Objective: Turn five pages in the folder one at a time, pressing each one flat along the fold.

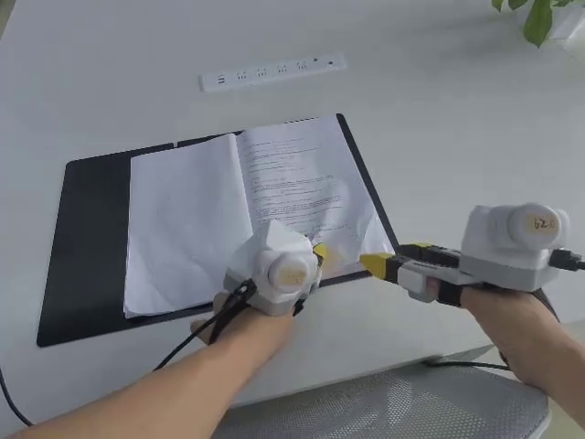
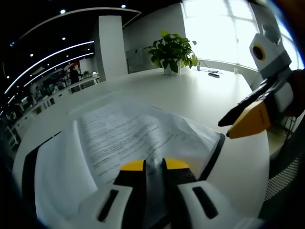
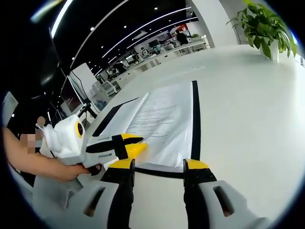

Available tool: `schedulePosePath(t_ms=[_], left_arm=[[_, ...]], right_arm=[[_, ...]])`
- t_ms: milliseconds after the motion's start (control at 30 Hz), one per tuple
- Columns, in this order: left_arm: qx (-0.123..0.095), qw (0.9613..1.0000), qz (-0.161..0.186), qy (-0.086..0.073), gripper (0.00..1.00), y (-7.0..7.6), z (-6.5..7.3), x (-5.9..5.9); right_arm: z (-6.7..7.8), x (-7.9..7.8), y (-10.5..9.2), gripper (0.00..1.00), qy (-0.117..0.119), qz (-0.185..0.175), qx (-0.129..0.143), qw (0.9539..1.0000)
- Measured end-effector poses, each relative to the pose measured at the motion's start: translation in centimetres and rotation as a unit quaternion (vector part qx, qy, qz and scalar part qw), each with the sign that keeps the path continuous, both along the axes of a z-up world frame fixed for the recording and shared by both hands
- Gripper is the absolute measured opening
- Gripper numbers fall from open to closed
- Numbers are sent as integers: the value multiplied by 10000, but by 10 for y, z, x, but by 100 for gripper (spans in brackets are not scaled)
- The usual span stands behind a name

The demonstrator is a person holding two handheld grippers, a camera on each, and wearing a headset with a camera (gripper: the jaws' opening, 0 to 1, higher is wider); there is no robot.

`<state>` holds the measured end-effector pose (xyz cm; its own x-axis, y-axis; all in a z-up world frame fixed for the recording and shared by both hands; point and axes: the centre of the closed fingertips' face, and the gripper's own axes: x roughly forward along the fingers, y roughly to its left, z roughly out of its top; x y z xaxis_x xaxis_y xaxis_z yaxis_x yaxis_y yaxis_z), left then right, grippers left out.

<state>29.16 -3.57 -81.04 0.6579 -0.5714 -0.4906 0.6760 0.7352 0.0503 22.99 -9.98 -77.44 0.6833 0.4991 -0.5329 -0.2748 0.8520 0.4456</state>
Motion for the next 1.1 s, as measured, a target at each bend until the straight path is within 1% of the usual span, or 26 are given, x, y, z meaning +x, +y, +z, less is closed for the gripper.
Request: schedulePosePath(t_ms=[67,133,233,367,467,500,567,633,667,800,867,967,1000,1033,1067,1100], left_arm=[[12,10000,-6,-16,9,1,0,0],[11,10000,-19,-13,9,1,0,0],[21,10000,-14,-10,9,0,0,0],[9,10000,3,1,9,0,0,-1],[-2,10000,10,15,9,0,0,-1],[-4,10000,9,15,9,0,1,-1],[-10,10000,14,15,9,0,1,-1],[-25,10000,30,21,9,0,1,-1],[-19,10000,28,18,9,0,1,-1],[-40,10000,36,29,10,0,1,-1],[-38,10000,35,29,10,0,1,-1],[-43,10000,42,33,10,0,1,-1],[-40,10000,41,26,10,0,1,-1],[-46,10000,48,29,10,0,1,-1],[-48,10000,51,30,10,0,1,-1],[-49,10000,51,27,10,0,1,-1]], right_arm=[[0,1,1,37,2,-9,28,10000],[-5,1,0,35,127,-48,72,9999],[-4,3,1,33,102,-76,141,9998],[-8,10,0,32,131,-120,207,9996],[-12,10,0,33,227,-144,211,9994],[-12,10,1,33,241,-143,258,9993],[-14,10,-1,33,263,-189,220,9992],[-13,11,0,32,273,-208,333,9989],[-13,11,-1,32,257,-222,303,9990],[-15,11,-3,25,301,-245,266,9989],[-15,11,-3,19,303,-257,285,9988],[-15,12,-5,16,320,-308,277,9986],[-15,12,-7,15,342,-367,328,9982],[-14,13,-8,14,365,-469,446,9972],[-13,13,-8,13,453,-606,688,9948],[-12,14,-9,11,448,-656,789,9937]])
